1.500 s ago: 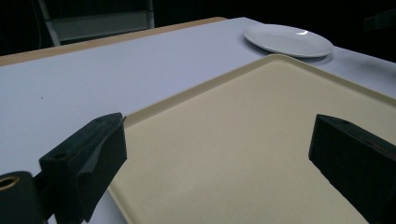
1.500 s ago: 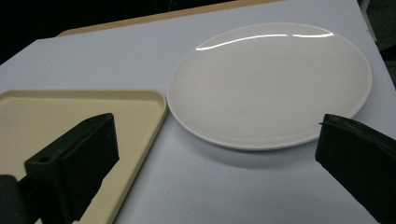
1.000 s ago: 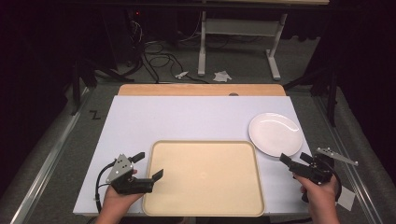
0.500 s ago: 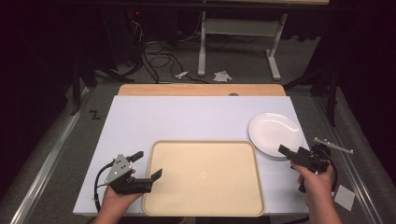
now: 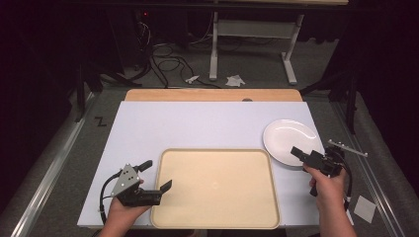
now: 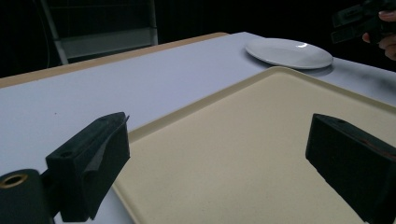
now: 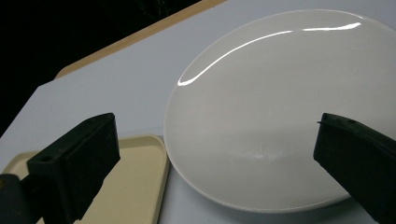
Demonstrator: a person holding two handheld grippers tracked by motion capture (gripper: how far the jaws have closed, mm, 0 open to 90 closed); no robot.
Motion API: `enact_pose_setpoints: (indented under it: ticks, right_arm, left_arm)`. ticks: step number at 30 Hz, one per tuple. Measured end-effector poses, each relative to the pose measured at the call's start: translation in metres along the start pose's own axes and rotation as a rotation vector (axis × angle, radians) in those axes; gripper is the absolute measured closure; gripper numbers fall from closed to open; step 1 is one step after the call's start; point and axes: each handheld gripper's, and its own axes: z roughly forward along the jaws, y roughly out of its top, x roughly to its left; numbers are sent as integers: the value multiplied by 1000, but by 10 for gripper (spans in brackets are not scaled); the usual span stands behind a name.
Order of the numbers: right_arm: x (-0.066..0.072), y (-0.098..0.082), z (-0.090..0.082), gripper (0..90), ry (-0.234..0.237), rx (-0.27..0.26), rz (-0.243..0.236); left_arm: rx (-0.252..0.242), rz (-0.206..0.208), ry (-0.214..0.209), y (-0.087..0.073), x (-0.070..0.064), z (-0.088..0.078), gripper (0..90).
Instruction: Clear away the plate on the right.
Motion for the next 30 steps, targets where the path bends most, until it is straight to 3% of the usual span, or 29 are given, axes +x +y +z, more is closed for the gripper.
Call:
enact_pose_setpoints:
  ticks: [3, 10, 19, 23, 26, 30]
  right_arm:
    - [-2, -3, -3, 25, 13, -15, 14]
    - [-16, -16, -11, 40, 42, -13, 122]
    - [-28, -25, -19, 81, 38, 3, 192]
    - [-33, -28, -20, 165, 55, -1, 245]
    - [-36, -29, -20, 178, 64, 3, 264]
    - [-42, -31, -20, 240, 61, 8, 329]
  left_arm:
    - [0, -7, -1, -1, -1, 0, 71]
    - [9, 0, -7, -1, -2, 2, 73]
    - [17, 5, -19, -1, -3, 3, 83]
    - [26, 25, -28, -1, -6, 5, 90]
    - [31, 32, -34, -1, -7, 5, 98]
    - [35, 36, -42, -2, -7, 6, 106]
